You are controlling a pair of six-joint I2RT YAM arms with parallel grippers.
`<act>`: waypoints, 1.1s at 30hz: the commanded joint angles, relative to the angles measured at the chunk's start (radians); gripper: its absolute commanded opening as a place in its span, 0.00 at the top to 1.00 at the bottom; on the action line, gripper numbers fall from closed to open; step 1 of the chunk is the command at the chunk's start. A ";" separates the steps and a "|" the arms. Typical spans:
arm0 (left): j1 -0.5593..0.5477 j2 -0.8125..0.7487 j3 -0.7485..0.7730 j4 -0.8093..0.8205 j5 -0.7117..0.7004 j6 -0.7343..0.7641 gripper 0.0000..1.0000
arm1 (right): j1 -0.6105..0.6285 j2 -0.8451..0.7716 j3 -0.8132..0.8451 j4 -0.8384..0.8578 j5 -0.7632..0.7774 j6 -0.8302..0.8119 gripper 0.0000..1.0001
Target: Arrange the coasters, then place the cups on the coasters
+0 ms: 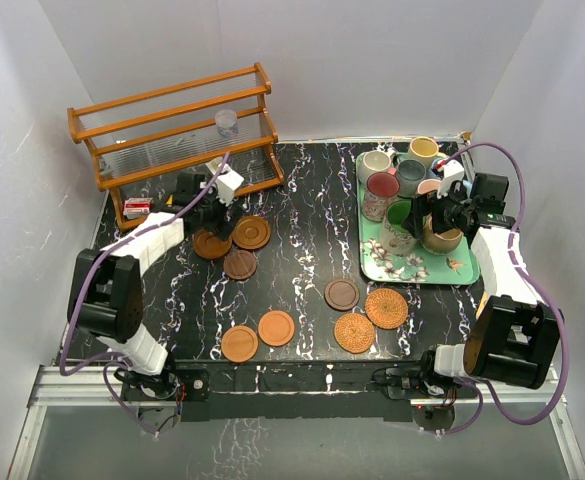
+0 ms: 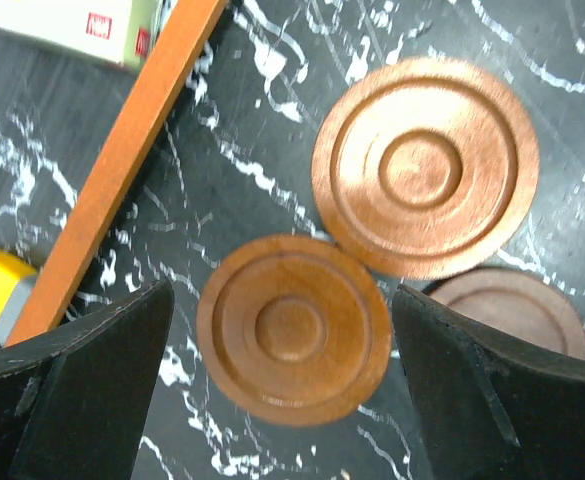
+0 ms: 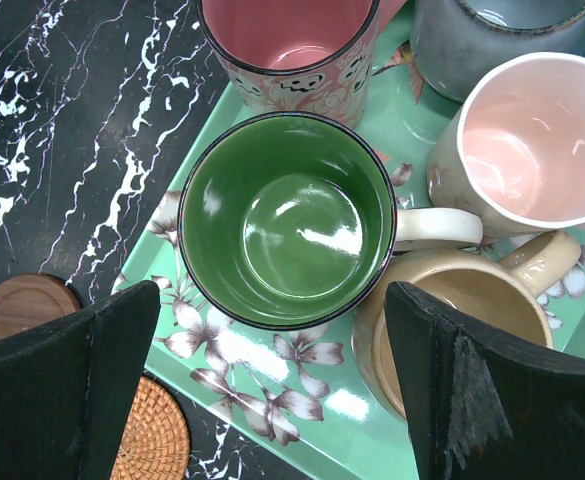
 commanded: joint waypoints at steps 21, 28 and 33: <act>0.134 -0.054 -0.200 -0.044 -0.013 0.019 0.09 | 0.000 -0.014 0.004 0.022 -0.018 -0.004 0.04; 0.141 0.045 -0.135 -0.011 -0.022 -0.007 0.11 | 0.000 -0.009 0.005 0.022 -0.015 -0.006 0.04; 0.143 0.081 -0.090 -0.009 -0.030 -0.017 0.12 | 0.000 -0.009 0.003 0.023 -0.013 -0.007 0.03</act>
